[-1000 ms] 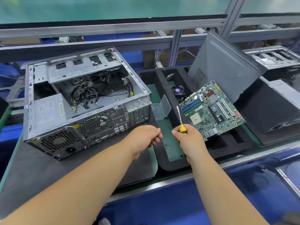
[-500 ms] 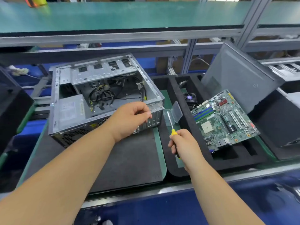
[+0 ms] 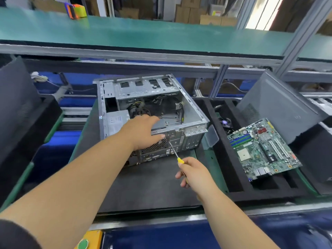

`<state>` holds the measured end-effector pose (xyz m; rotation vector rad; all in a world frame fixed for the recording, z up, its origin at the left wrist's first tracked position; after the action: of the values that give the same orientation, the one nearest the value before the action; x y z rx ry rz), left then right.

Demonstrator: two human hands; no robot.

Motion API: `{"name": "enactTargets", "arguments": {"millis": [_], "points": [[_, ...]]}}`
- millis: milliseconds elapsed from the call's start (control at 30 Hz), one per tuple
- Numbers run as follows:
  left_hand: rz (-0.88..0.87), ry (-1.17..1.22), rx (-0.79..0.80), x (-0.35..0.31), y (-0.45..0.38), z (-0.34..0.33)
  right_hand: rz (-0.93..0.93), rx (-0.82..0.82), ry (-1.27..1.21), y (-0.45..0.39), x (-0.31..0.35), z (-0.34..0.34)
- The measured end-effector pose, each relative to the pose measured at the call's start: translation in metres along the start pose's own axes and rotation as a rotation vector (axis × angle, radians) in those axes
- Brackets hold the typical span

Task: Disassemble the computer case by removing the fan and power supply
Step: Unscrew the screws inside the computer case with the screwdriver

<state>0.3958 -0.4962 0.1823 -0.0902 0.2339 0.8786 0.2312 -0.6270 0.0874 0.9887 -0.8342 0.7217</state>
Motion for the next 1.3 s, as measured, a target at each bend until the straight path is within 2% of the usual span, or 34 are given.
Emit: {"name": "enactTargets", "arguments": {"millis": [100,300,467,633,900,1300], "points": [[-0.028,-0.135,-0.029,0.002,0.0,-0.012,-0.055,-0.045,0.044,0.005,-0.007,-0.011],[-0.091,-0.13,-0.059,0.0,-0.002,-0.01,-0.125,-0.132,0.062,0.003,-0.018,-0.026],[-0.075,-0.125,-0.052,0.0,-0.005,-0.012,-0.133,-0.108,-0.005,-0.005,-0.024,-0.029],[0.007,-0.072,-0.001,0.007,-0.008,-0.019,-0.134,-0.049,0.006,-0.01,-0.025,-0.022],[0.04,-0.109,-0.018,0.012,-0.009,-0.019,-0.132,0.022,0.038,-0.018,-0.031,-0.025],[0.033,-0.095,-0.001,0.012,-0.01,-0.019,-0.11,-0.006,-0.024,-0.02,-0.025,-0.021]]}}
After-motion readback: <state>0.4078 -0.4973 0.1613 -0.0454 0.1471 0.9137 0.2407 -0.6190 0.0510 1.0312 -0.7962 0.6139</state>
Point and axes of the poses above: each hand's wrist, its own y-axis away from the middle knuckle, its own z-axis out of the back of the hand, x = y × z, the point moved 10 cm from there along -y, towards the middle knuckle, and after that the axes turned 1 degree about y, right-handed, at the moved point
